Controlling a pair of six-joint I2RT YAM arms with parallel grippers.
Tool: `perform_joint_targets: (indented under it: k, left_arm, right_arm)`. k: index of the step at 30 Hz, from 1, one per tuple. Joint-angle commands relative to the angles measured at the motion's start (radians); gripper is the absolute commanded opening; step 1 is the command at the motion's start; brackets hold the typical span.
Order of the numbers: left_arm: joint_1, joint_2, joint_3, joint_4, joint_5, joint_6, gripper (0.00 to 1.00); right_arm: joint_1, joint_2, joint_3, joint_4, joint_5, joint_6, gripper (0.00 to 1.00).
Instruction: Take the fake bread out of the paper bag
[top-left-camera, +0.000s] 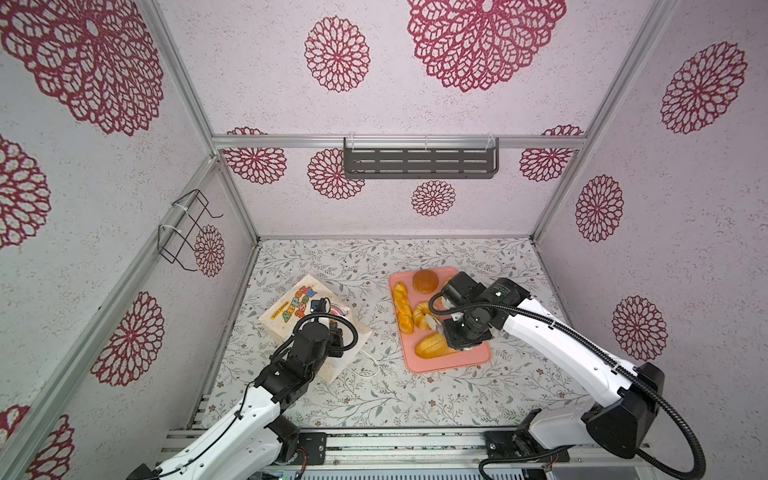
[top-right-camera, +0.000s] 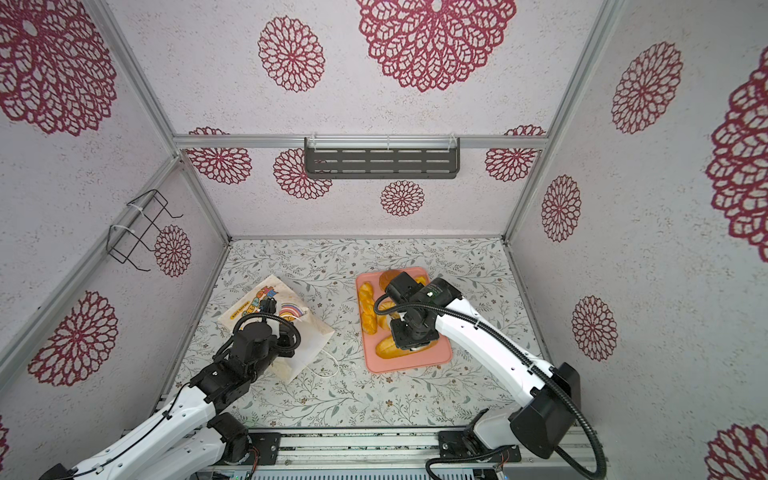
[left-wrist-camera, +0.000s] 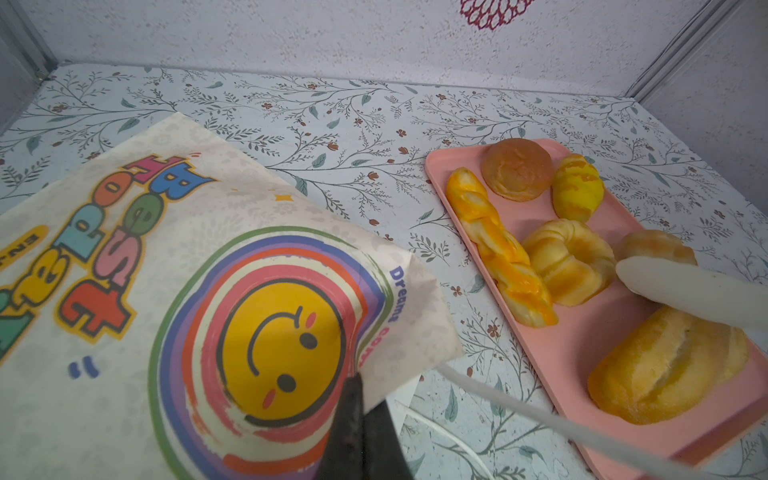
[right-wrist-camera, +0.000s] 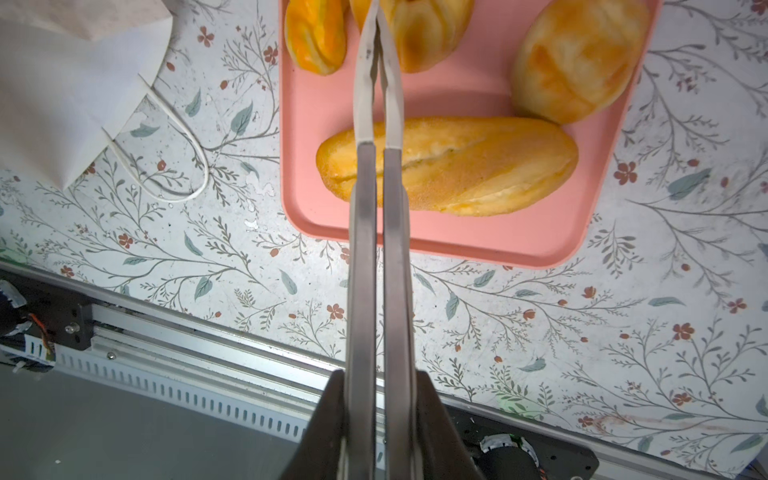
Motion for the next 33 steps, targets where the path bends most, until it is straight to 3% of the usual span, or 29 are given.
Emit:
perform_joint_targets:
  k: [1, 10, 22, 33]
  left_arm:
    - [-0.013, 0.004, 0.005, 0.017, 0.001, -0.007, 0.0]
    - [-0.018, 0.031, 0.006, 0.035, -0.002, -0.006, 0.0]
    - [-0.03, 0.036, 0.016, 0.027, -0.007, -0.005, 0.0]
    - [-0.031, 0.047, 0.003, 0.047, -0.006, -0.008, 0.0]
  right_arm:
    - [-0.007, 0.007, 0.048, -0.031, 0.026, -0.031, 0.0]
    - [0.061, 0.006, -0.009, -0.006, -0.045, -0.024, 0.0]
    - [0.061, 0.067, -0.049, -0.055, 0.012, -0.073, 0.0]
    - [0.06, -0.099, -0.055, -0.08, 0.017, 0.019, 0.0]
